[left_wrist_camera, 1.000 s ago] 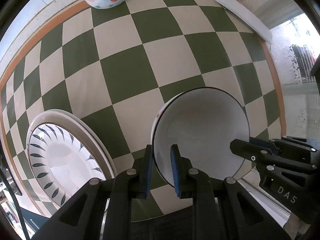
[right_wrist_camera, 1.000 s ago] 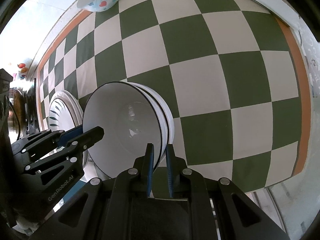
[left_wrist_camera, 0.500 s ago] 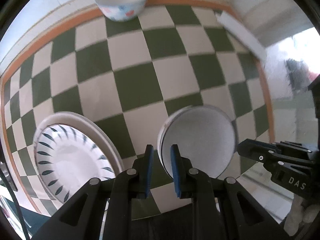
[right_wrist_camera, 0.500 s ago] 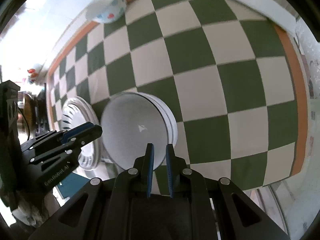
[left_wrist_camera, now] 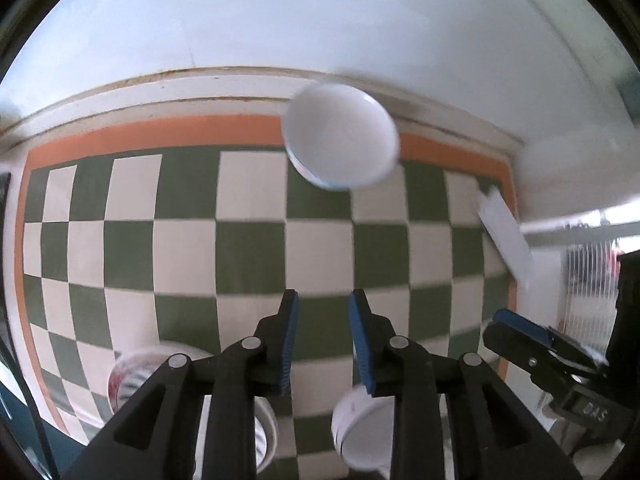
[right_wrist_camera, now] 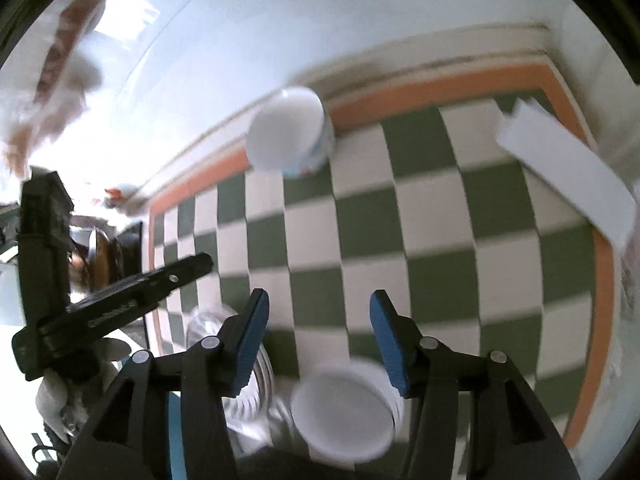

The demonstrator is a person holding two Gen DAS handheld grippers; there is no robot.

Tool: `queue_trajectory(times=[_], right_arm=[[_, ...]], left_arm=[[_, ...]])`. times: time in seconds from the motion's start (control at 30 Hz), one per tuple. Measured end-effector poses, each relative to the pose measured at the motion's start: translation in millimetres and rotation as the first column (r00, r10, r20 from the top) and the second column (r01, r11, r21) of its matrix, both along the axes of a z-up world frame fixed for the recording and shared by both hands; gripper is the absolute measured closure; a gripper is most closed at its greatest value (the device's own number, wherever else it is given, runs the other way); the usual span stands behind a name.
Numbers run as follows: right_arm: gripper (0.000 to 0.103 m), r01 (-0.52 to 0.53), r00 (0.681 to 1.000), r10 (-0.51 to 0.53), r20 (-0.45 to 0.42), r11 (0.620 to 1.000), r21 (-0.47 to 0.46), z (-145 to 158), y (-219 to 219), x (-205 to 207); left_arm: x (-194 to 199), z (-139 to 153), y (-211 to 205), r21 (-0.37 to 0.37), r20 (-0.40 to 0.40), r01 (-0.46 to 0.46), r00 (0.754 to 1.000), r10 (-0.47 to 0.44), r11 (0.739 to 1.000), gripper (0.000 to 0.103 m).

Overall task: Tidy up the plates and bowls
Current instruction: 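Reach both tools to the dotted bowl with red hearts and grip its rim, then lift the dotted bowl with both tools and lower it onto the white bowls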

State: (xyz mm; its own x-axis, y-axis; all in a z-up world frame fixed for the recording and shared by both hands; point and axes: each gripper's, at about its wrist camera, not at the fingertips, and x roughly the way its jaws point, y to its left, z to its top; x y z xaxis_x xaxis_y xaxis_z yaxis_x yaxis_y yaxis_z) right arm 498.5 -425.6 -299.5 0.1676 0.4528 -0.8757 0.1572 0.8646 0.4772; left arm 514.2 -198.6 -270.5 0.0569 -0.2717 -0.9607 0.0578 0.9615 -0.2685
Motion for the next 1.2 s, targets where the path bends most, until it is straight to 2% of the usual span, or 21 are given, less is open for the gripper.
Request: queue_trajectory(times=[0.23,0.4,0.6,0.67,0.7,0.73,0.77,0.8,1.03,1.2], right_arm=[[0.047,-0.004,1.0,0.004,-0.007,1.0,0.003,-36,11,88],[0.047,0.003,0.999,-0.004,-0.042,1.0,-0.015,-68,17,133],[0.048,0.017,0.998,-0.019,-0.067,0.999,-0.03,-95,21,165],[0.051,0.017,0.998,-0.019,-0.065,0.999,-0.031,-103,23,172],[0.06,0.011,0.998,-0.013,-0.068,0.999,-0.034,-108,26,177],[0.073,0.011,0.997,-0.013,-0.073,0.999,-0.036,-111,27,179],[0.079,0.013,0.997,-0.016,-0.078,0.999,-0.037,-114,28,180],[0.09,0.011,0.996,-0.014,-0.085,0.999,-0.034,-119,29,182],[0.091,0.01,0.998,-0.014,-0.066,0.998,-0.069,-119,33,180],[0.092,0.004,0.998,-0.009,-0.061,0.997,-0.079,-107,34,171]], left_arm=[[65,-38,8,-0.004,-0.055,-0.096,0.994,0.096,0.995,0.079],[94,-58,4,0.007,-0.071,-0.102,0.992,0.103,0.995,0.079],[117,-85,1,0.019,-0.094,-0.094,0.991,0.095,0.995,0.079],[121,-89,-1,0.032,-0.076,-0.081,0.994,0.084,0.996,0.082],[123,-91,-3,0.031,-0.074,-0.072,0.995,0.074,0.997,0.084],[123,-93,-4,0.024,-0.076,-0.068,0.995,0.069,0.997,0.09],[124,-95,-4,0.026,-0.074,-0.066,0.995,0.068,0.997,0.09],[124,-96,-5,0.025,-0.073,-0.061,0.995,0.063,0.998,0.09],[123,-94,-7,0.011,-0.06,-0.052,0.997,0.052,0.999,0.092],[112,-78,-11,0.013,-0.033,-0.032,0.999,0.033,0.999,0.092]])
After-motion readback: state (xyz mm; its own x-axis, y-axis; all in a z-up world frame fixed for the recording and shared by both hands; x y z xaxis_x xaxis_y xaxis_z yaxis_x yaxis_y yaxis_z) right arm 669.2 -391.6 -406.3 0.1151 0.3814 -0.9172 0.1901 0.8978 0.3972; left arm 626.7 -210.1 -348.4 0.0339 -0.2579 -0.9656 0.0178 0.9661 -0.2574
